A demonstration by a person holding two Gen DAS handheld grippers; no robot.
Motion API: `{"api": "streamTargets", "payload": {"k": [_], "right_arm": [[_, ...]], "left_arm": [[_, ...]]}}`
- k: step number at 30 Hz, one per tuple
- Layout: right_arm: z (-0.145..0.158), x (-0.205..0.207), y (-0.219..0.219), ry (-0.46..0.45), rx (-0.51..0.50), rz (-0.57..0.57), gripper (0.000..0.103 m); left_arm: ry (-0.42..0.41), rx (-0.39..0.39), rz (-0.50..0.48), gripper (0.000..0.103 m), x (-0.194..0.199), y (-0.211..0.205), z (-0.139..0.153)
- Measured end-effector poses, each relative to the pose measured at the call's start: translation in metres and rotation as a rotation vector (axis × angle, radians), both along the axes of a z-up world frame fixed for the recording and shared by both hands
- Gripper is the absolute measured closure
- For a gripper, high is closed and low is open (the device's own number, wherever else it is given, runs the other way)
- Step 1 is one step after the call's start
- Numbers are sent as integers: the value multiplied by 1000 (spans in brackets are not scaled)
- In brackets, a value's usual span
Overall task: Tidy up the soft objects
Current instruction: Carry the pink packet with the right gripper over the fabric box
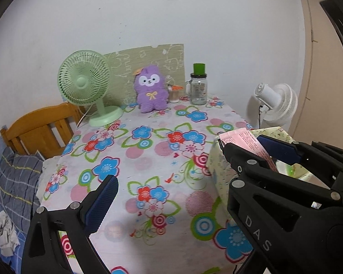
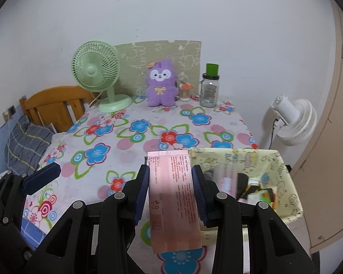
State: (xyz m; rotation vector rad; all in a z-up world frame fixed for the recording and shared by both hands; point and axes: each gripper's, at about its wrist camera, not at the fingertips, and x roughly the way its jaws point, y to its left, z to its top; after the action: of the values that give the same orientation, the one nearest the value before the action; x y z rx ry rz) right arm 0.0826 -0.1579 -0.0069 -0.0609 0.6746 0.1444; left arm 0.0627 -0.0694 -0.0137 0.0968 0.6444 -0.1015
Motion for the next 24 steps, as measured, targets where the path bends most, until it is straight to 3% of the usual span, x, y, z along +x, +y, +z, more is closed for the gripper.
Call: {"api": "streamTargets", "payload": {"k": [24], "right_arm": [[-6, 14, -84, 5, 12, -123, 63]], "left_arm": [[21, 27, -120, 4, 25, -85, -8]]}}
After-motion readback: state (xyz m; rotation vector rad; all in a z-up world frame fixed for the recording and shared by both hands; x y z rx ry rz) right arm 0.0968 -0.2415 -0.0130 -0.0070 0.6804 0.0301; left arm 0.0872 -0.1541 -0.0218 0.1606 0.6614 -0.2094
